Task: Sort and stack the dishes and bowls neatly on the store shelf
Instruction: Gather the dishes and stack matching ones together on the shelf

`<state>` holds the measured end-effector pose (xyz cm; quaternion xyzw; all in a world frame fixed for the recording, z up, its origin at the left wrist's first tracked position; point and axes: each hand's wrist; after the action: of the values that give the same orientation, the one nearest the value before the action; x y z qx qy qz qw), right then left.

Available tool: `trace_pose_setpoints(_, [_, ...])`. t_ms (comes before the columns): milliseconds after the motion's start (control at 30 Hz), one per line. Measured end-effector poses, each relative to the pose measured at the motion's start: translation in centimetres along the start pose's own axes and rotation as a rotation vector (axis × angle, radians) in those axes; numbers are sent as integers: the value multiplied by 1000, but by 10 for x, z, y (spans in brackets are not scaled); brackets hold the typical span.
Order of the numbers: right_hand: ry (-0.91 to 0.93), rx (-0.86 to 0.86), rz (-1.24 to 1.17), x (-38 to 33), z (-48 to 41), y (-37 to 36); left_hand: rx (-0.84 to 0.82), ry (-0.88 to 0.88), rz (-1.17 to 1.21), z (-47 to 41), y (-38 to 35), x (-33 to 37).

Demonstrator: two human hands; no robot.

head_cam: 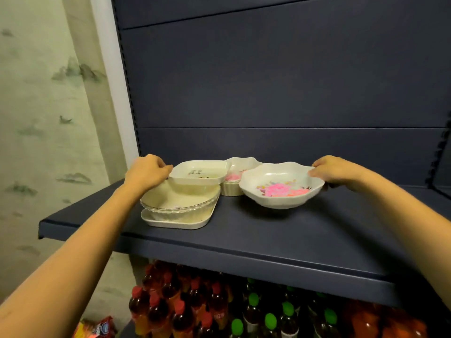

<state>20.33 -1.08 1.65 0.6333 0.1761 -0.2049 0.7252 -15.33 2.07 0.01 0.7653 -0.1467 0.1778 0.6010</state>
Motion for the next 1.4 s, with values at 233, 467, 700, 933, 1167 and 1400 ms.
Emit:
trace_pose_setpoints(233, [27,135,-223,-10,11,-7,-146,68,91,-49,-9,-13])
trace_pose_setpoints(467, [-56,184,-222,-22,19,-24,-333,36,190,-67,-10,-15])
trace_pose_setpoints(700, [-123,199,-181,-26,33,-30,-200,16,327,-73,-11,-18])
trace_pose_setpoints(933, [-150,236,-193,-7,52,-22,-87,-72,428,-59,3,1])
trace_pose_setpoints(1167, [-194,319,-234,40,94,2,-142,-188,553,-18,-8,58])
trace_pose_setpoints(1400, [-252,395,-249,116,164,32,-232,-236,599,44,-41,151])
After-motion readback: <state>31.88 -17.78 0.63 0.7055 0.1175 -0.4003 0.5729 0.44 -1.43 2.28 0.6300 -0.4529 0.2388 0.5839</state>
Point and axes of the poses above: each hand's wrist, its own z-axis away from the middle knuckle, its own y-axis out of the back of the hand, x = y × z, and after that the axes turned 11 degrees about -x, right-handed
